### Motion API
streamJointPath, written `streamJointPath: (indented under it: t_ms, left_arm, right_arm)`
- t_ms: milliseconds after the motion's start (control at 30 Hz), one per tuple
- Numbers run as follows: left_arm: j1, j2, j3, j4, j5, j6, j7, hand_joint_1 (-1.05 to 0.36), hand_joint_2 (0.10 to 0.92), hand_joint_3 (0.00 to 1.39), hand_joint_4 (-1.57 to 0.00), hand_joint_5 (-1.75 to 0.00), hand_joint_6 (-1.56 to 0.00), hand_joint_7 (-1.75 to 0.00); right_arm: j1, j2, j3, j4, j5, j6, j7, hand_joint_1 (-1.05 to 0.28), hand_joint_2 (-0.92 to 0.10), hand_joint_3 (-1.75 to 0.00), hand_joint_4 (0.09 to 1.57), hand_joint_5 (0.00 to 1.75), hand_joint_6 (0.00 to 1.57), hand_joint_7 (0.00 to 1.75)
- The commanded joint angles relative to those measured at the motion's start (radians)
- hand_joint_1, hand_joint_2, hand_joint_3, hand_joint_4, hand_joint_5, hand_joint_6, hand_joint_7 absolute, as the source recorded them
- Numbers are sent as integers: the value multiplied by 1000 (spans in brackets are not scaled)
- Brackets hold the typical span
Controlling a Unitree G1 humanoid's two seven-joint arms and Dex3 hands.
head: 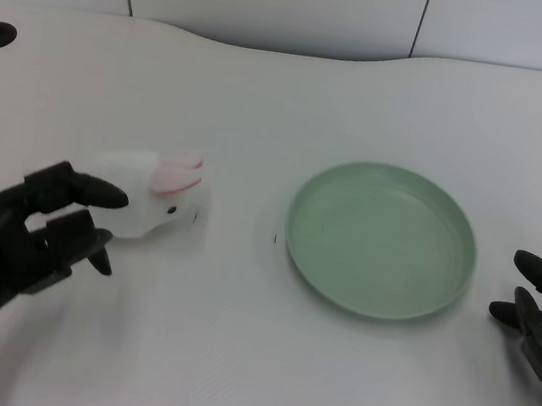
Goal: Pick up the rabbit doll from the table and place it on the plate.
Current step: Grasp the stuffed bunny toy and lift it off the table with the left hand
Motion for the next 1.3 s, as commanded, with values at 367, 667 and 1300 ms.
streamJointPath:
  t_ms: [367,667,1300]
  left_arm:
    - [-215,233,-200,12,390,-171,135,-528,920,41,-271,-1727,-229,-1047]
    - [-429,337,-444,103,832,-102,359,-812,915,15,-1,-1031,-7,-795]
    - [-761,222,-729,537,1035,62,411,-1048,905,4,1,1,-4,-51]
  right_arm:
    - [-8,12,-21,16,26,31,6,-395,-921,-333,848,592,891,10]
    - [0,17,-21,1,27,19,9,-387,-921,-341,851,567,895,8]
    - [19,16,-26,3,48,2,34,-402,-921,-321,830,599,897,7]
